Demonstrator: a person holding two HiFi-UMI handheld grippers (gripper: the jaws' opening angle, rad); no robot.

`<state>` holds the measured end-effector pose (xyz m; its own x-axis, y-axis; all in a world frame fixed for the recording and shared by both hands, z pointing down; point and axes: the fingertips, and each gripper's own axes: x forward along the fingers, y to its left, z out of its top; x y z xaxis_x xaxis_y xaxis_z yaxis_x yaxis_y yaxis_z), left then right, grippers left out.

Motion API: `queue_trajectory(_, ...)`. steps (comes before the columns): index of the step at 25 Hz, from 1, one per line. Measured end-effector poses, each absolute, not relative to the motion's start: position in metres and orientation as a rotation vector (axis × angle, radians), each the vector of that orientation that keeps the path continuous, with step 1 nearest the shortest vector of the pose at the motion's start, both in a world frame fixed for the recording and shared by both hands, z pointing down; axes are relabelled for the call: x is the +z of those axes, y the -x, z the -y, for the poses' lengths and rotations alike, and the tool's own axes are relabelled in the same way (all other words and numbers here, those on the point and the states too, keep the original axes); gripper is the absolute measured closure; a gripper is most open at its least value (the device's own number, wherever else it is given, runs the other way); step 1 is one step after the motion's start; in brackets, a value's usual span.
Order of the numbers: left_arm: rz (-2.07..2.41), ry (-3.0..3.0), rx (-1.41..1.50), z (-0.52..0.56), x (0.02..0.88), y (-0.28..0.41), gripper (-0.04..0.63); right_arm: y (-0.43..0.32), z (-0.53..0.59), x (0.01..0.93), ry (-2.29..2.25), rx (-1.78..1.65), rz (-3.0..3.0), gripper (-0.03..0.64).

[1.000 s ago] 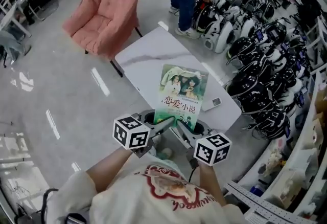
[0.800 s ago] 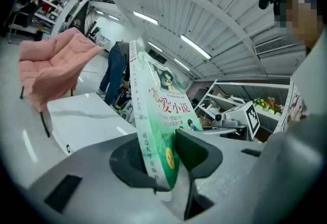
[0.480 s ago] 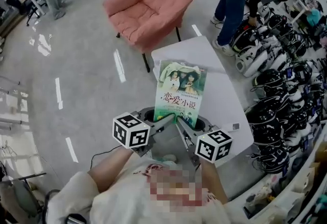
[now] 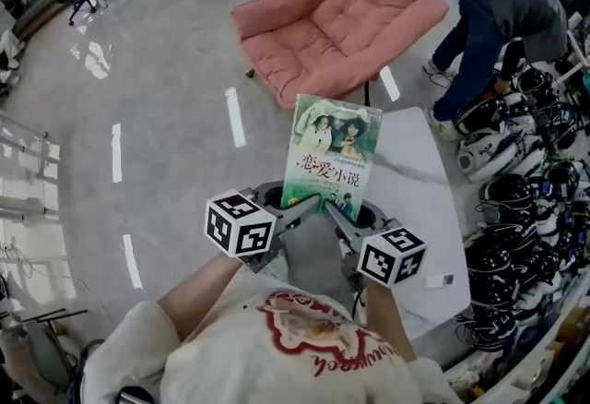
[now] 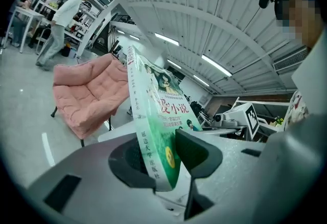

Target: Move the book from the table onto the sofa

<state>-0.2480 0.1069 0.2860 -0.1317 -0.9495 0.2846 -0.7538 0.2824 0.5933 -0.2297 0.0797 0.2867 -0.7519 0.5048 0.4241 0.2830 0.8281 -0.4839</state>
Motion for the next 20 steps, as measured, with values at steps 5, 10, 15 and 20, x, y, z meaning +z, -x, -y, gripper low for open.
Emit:
queue_trajectory(5,1.946,-1.483,-0.425,-0.151,0.275,0.350,0.472,0.333,-0.124,0.275,0.607,0.534,2.433,0.495)
queue_trajectory(10,1.977,-1.453,-0.461,-0.164,0.275,0.391,0.472,0.374,-0.136,0.275,0.651,0.510,2.415,0.495)
queue_trajectory(15,1.992,-1.427,-0.491,-0.169,0.279,0.415,0.472,0.400,-0.141,0.279,0.669,0.502,2.400,0.494)
queue_trajectory(20,1.993,-1.409,-0.504,-0.170,0.284,0.446,0.472,0.430,-0.141,0.283,0.678,0.513,2.388,0.494)
